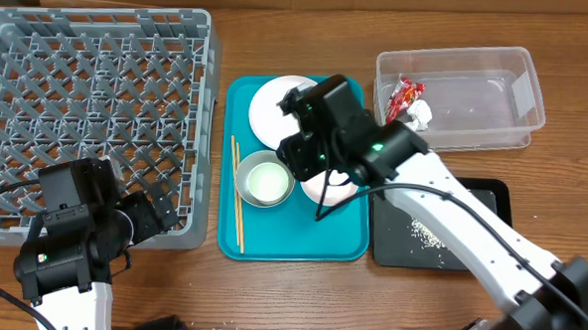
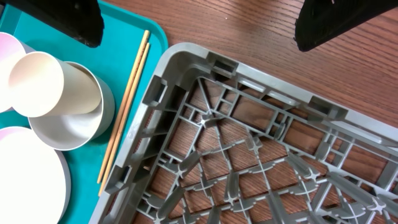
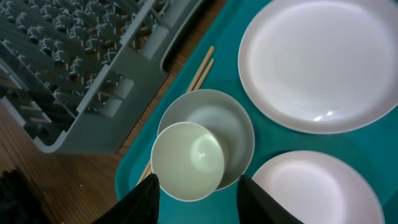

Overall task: Sort waste into correct bins and load items into the dishwasher
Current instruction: 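Carry the emptied pink bowl back and set it on the teal tray, then grasp the white cup with the left gripper and lift it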

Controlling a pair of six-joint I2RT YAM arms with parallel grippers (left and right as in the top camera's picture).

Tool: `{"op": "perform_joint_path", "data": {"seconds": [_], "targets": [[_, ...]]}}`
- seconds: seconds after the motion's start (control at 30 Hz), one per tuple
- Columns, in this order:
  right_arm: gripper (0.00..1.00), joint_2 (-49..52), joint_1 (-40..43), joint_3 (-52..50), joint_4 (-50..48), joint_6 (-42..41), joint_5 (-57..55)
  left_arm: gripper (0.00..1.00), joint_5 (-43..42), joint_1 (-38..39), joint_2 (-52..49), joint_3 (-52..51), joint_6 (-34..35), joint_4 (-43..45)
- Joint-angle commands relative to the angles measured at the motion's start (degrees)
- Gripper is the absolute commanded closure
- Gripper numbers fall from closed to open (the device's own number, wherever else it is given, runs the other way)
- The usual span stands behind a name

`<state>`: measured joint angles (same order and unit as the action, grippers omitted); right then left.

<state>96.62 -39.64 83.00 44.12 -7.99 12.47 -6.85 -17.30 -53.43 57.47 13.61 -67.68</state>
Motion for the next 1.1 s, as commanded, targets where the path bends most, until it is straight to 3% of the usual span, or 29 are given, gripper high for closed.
{"op": "perform_joint_path", "data": {"seconds": [0.0, 0.37, 0.43, 0.53, 0.77, 0.9, 1.07], "targets": [[0.65, 4.90, -0.48, -1.31, 0.17, -4.55, 0.44, 0.00, -0.24, -0.31, 0.17, 1.18, 0.59, 0.17], [0.78, 13.07, -0.50, -1.31, 0.87, -7.08, 0.70, 0.00, -0.24, -0.31, 0.17, 1.18, 0.59, 0.20], [0.89, 13.49, -0.52, -1.31, 1.73, -7.10, 0.68, 0.00, -0.24, -0.31, 0.17, 1.18, 0.59, 0.20], [0.96, 13.27, -0.52, -1.20, 1.88, -7.08, 0.66, 0.00, -0.24, -0.31, 0.17, 1.18, 0.59, 0.17], [0.96, 8.55, 1.53, 5.11, 7.98, -7.08, -3.21, 0.00, -0.87, -0.31, 0.17, 1.18, 0.57, 0.26], [0.96, 3.76, 5.77, 7.63, 10.27, -9.81, -2.75, 0.00, -7.10, 0.28, 0.17, 1.18, -3.04, 0.96], [0.96, -0.07, 14.21, 7.61, 10.62, -10.84, 10.67, 0.00, -14.25, 4.57, 0.13, 1.18, -5.07, 4.90]]}}
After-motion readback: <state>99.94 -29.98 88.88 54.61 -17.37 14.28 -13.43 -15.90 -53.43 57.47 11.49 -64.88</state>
